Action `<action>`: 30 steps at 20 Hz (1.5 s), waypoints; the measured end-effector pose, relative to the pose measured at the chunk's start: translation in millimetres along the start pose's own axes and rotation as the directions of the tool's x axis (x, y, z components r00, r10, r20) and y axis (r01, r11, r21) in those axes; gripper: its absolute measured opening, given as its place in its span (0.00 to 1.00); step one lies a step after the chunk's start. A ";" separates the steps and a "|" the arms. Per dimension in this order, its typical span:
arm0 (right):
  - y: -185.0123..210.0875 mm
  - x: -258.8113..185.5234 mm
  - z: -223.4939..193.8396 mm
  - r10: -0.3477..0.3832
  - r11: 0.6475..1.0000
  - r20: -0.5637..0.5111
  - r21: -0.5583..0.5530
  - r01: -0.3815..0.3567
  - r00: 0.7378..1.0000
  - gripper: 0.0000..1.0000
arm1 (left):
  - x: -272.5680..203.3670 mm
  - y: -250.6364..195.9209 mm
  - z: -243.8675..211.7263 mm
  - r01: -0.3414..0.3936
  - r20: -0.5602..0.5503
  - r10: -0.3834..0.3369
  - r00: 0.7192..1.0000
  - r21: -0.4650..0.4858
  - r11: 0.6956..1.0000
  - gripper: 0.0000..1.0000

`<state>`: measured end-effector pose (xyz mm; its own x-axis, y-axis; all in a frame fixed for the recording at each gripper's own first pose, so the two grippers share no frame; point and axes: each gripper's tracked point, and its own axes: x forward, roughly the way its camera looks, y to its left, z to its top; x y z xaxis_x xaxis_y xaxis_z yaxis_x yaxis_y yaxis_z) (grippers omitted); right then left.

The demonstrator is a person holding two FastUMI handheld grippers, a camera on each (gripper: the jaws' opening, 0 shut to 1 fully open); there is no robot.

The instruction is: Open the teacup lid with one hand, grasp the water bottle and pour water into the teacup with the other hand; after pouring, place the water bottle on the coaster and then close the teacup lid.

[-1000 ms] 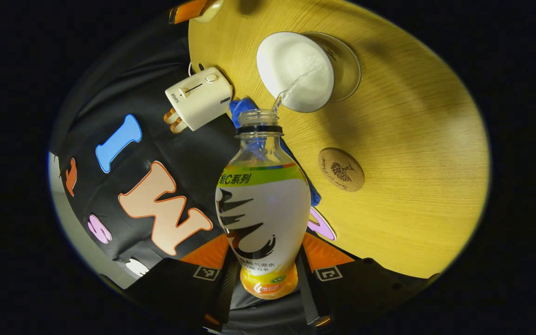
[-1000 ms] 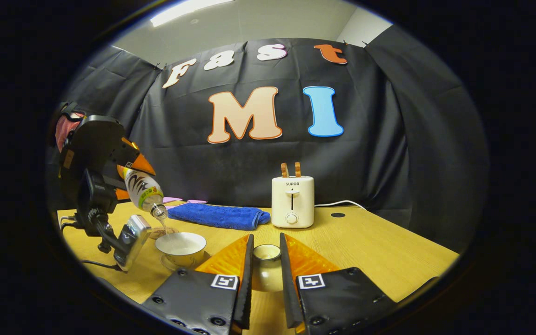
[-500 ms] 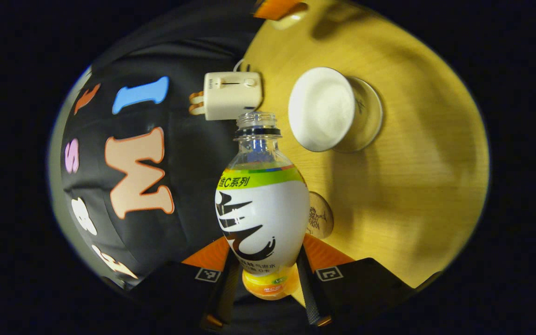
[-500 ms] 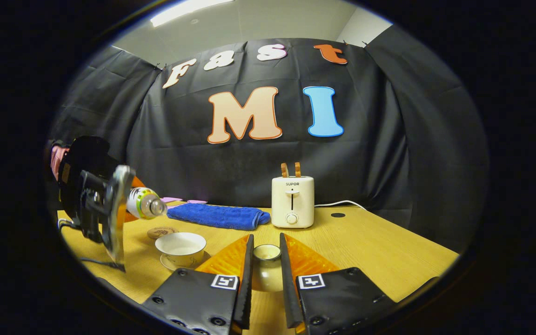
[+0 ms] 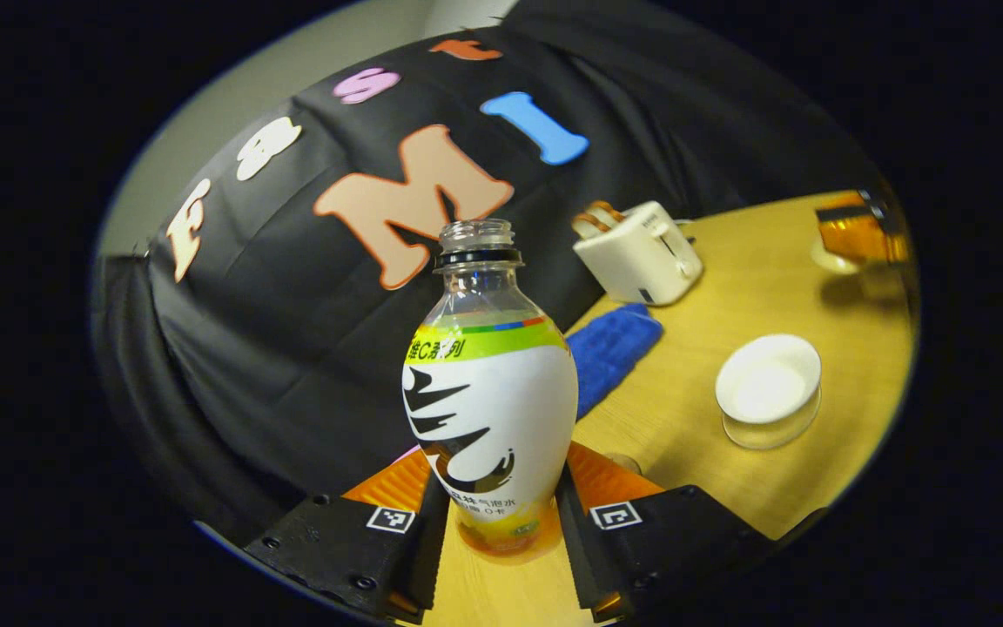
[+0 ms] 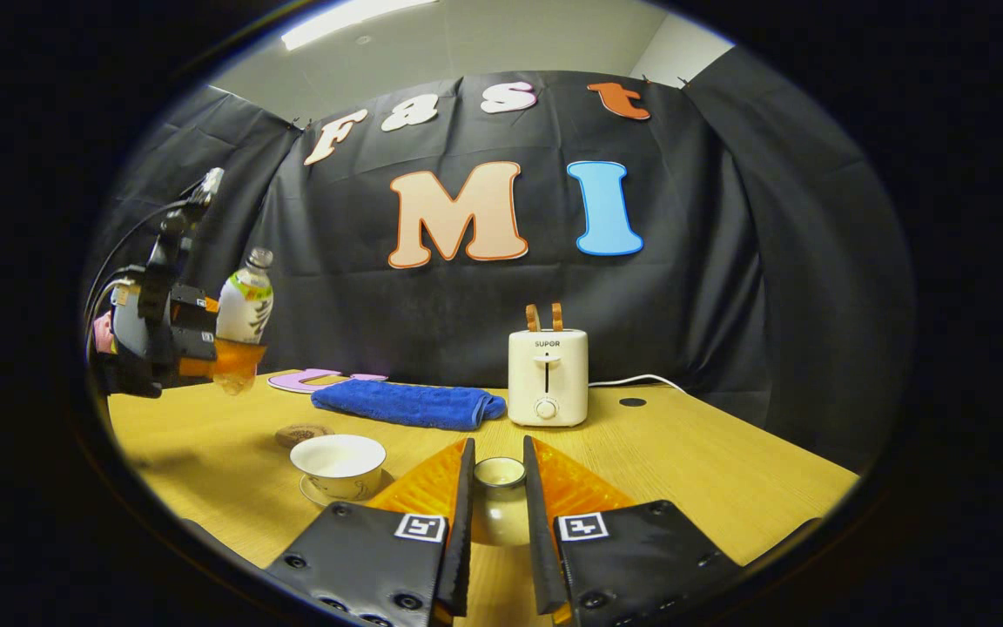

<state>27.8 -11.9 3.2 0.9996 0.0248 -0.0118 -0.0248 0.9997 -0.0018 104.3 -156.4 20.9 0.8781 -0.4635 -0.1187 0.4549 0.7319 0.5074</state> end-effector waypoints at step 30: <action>-0.9 -0.7 0.0 -0.009 1.000 0.000 -0.001 0.009 1.000 0.32 | 64.4 -51.8 -49.1 0.032 0.028 -0.021 0.999 -0.511 0.859 0.62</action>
<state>27.1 -12.8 3.2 0.9998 0.0160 -0.0115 -0.0161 0.9999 -0.0026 144.5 -199.7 -55.0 0.8641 -0.4923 -0.1053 0.4946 0.8691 -0.0041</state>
